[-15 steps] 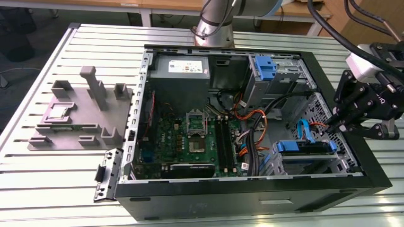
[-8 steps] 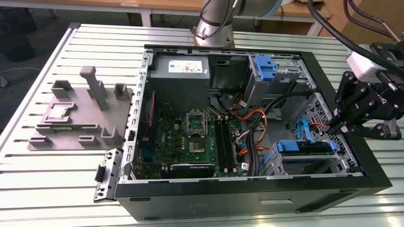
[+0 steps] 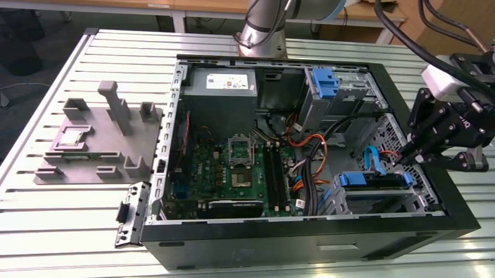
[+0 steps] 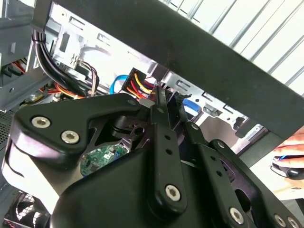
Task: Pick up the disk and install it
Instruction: 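Insert the second disk wire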
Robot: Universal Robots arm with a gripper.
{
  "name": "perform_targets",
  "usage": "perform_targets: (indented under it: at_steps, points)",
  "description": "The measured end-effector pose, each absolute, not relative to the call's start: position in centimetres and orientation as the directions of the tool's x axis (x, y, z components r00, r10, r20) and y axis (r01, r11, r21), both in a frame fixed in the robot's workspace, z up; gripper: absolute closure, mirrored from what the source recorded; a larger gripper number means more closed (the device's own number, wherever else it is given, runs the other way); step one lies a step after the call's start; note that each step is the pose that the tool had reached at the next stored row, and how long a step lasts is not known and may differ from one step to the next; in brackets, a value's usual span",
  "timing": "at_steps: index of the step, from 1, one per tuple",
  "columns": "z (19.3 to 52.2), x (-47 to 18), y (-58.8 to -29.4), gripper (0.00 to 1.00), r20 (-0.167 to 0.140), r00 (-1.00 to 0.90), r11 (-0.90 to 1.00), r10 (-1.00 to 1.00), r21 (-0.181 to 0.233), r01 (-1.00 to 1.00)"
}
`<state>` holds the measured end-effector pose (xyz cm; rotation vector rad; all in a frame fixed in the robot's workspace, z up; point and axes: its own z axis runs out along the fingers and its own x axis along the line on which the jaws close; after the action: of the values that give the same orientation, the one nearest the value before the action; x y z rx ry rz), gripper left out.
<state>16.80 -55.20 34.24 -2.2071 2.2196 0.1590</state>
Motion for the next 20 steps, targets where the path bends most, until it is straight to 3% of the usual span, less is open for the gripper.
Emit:
perform_targets:
  at_steps: [12, 14, 15, 20]
  points:
    - [34.21, 16.20, -55.20, 0.76, -0.077, -0.008, 0.003, -0.997, 0.066, -0.998]
    - [34.21, 16.19, -55.20, 0.78, -0.077, -0.008, 0.003, -0.997, 0.066, -0.998]
    - [34.21, 16.18, -55.20, 0.84, -0.077, -0.008, 0.003, -0.997, 0.066, -0.998]
    - [34.21, 16.15, -55.20, 0.84, -0.077, -0.008, 0.003, -0.997, 0.066, -0.998]
